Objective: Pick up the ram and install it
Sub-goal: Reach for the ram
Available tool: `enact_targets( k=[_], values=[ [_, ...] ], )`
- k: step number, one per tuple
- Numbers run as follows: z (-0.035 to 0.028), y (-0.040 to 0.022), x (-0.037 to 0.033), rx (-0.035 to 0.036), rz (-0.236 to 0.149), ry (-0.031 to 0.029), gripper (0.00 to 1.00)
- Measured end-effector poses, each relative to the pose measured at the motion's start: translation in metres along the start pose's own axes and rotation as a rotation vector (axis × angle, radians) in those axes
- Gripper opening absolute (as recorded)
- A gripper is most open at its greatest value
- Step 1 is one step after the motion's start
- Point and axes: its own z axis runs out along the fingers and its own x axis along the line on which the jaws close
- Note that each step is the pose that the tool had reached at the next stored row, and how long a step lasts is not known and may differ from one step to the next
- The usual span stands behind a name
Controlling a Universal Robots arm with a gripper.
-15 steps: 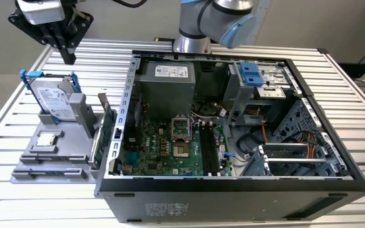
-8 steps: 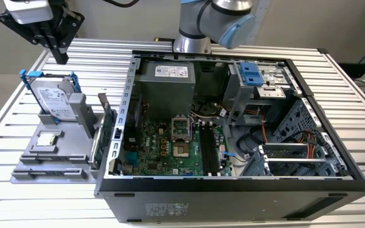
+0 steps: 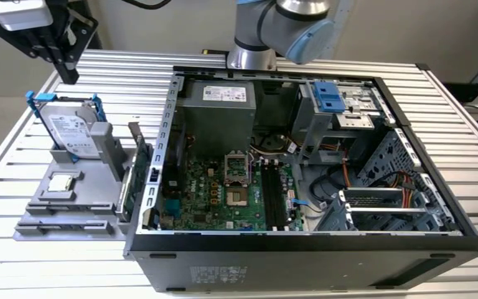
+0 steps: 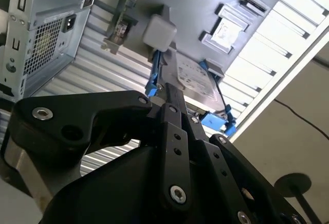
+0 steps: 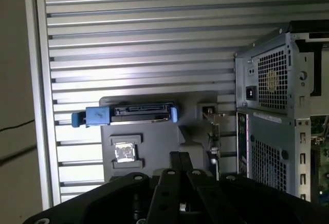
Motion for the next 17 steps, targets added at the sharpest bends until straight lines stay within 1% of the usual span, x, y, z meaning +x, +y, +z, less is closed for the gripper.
enact_targets(
  k=[12, 17],
  values=[
    [-0.0003, -0.0016, 0.0242, 0.0000, -0.001, 0.0000, 0.00],
    [-0.0004, -0.0020, 0.0320, -0.0003, -0.018, 0.0009, 0.00]
  ],
)
